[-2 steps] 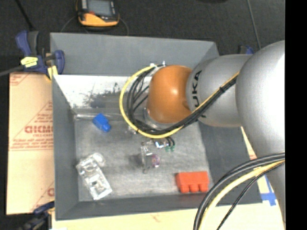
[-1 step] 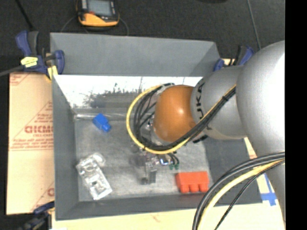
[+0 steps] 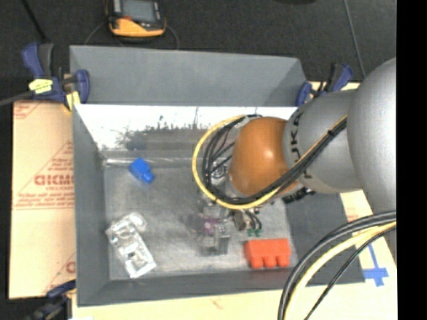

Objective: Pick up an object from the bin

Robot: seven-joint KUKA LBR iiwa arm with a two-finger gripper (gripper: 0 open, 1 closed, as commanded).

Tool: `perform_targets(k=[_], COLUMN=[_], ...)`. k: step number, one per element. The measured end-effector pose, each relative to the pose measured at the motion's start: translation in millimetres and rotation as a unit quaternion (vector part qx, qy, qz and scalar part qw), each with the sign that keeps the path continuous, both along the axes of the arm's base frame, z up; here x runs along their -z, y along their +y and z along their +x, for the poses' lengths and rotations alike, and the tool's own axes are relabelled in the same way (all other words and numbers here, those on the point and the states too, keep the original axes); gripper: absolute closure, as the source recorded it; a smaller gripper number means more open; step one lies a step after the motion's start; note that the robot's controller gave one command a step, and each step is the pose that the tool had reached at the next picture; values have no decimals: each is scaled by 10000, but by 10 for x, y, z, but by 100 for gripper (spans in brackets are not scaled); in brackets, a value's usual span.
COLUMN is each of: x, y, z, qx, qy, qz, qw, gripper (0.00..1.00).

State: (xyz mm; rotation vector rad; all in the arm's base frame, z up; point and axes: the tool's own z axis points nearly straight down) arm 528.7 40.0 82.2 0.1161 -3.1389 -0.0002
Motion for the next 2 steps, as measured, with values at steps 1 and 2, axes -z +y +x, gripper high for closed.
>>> perform_targets(k=[1,2], x=[2,-1516], y=[7,262], z=[1,6], qx=[3,-57], qy=[0,-63], qz=[4,7], qw=[10000,10000], gripper=[100,100])
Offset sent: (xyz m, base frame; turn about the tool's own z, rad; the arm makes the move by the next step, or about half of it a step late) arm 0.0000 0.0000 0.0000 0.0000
